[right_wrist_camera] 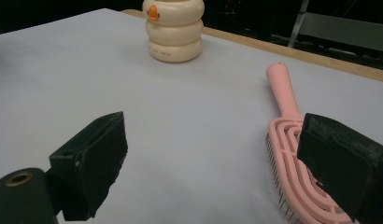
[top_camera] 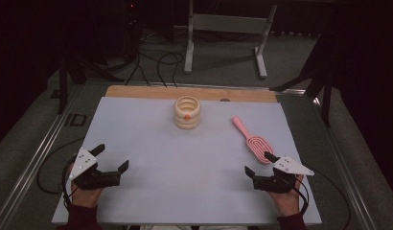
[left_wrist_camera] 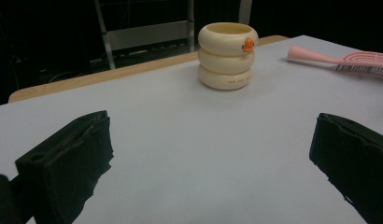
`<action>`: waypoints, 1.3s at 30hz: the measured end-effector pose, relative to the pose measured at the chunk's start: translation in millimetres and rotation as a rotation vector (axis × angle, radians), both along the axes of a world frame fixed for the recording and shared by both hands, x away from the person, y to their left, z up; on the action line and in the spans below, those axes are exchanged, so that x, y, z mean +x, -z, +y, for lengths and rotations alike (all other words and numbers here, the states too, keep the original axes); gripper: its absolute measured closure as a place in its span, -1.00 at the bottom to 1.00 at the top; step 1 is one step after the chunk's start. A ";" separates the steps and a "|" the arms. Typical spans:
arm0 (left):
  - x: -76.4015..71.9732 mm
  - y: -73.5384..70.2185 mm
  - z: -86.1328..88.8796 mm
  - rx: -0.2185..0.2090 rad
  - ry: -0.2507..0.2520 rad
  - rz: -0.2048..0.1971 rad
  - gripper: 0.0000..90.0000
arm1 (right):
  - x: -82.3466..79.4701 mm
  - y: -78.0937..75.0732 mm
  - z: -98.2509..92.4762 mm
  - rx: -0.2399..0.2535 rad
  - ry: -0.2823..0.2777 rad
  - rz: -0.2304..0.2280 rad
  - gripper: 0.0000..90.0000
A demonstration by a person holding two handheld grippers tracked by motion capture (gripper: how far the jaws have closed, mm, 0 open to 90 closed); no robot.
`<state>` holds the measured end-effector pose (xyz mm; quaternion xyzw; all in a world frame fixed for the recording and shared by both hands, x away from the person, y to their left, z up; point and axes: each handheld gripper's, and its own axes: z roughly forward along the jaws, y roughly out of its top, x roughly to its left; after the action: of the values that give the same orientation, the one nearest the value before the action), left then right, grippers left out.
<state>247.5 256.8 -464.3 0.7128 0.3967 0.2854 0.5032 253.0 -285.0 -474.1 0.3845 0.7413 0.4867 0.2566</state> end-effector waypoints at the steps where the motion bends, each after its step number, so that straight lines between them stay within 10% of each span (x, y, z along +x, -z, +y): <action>1: 0.0 0.0 0.0 0.000 0.000 0.000 -1.00 | 0.0 0.0 0.0 0.000 0.000 0.000 -0.82; 39: -1.6 -0.4 4.5 -0.005 -0.035 0.000 -1.00 | 31.3 -9.9 -7.3 -0.048 0.029 0.092 -0.64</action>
<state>245.9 261.3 -463.9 0.7046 0.4097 0.2933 0.4997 284.3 -292.3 -464.2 0.4107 0.7583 0.4466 0.2383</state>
